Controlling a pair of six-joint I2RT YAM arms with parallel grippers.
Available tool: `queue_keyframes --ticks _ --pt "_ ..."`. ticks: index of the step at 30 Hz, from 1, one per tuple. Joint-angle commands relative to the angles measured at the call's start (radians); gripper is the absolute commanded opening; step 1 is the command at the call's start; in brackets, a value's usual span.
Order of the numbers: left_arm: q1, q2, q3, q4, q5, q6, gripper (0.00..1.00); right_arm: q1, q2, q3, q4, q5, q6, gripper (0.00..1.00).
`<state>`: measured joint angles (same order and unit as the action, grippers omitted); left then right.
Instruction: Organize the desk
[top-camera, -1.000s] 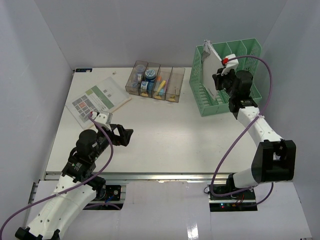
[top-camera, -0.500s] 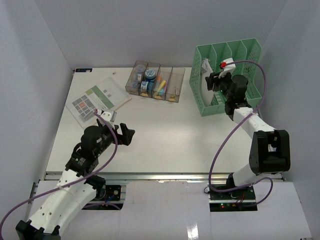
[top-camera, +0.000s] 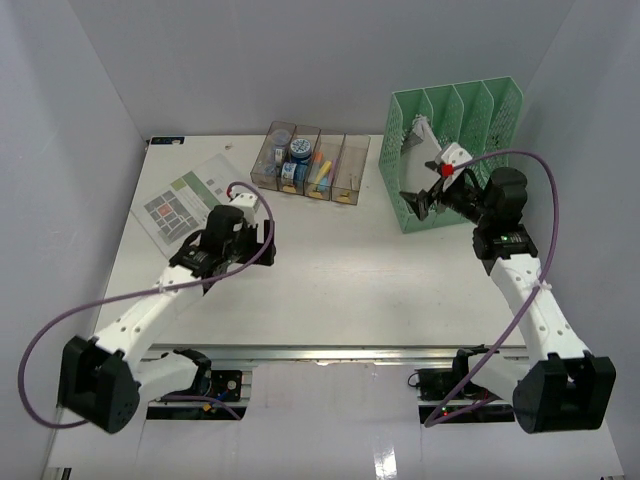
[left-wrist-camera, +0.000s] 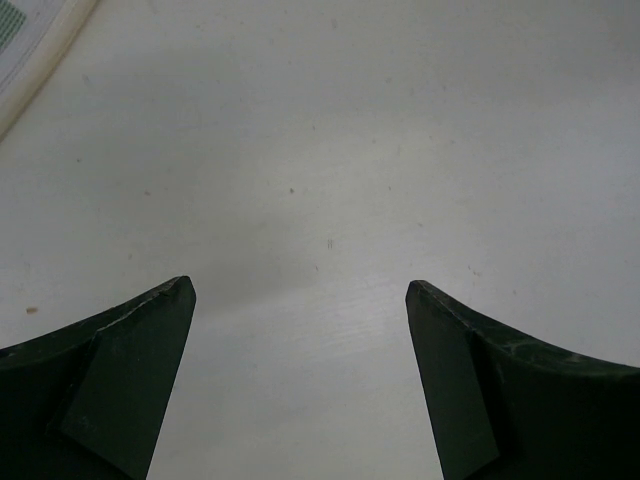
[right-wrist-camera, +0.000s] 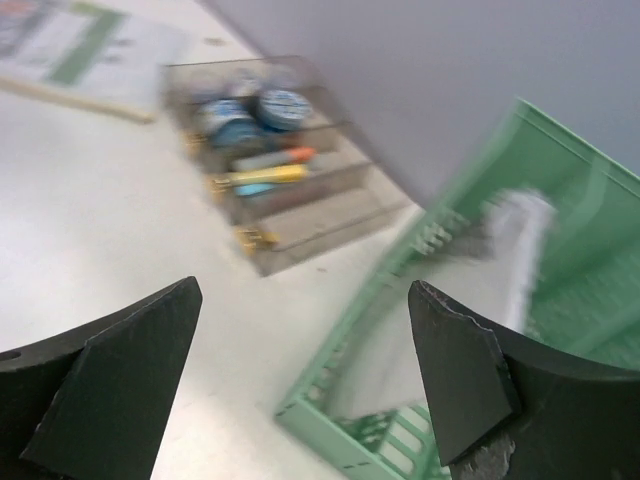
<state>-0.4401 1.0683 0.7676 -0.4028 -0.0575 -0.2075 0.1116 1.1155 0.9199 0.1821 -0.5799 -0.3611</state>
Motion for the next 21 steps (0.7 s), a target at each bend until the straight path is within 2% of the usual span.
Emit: queue_keyframes --ticks 1,6,9,12,21 --pt "0.039 0.234 0.162 -0.052 -0.12 0.09 0.98 0.002 -0.061 -0.028 -0.343 -0.531 -0.214 0.9" --pt "0.09 0.492 0.315 -0.036 -0.234 0.231 0.92 0.002 -0.11 -0.129 -0.324 -0.596 -0.201 0.9" --pt "0.108 0.63 0.403 0.028 -0.257 0.348 0.83 0.002 -0.121 -0.195 -0.31 -0.611 -0.2 0.9" --pt "0.119 0.721 0.484 0.084 -0.263 0.422 0.74 0.002 -0.133 -0.227 -0.291 -0.612 -0.209 0.9" --pt "0.142 0.935 0.692 0.167 -0.247 0.541 0.62 0.002 -0.112 -0.25 -0.298 -0.603 -0.254 0.9"
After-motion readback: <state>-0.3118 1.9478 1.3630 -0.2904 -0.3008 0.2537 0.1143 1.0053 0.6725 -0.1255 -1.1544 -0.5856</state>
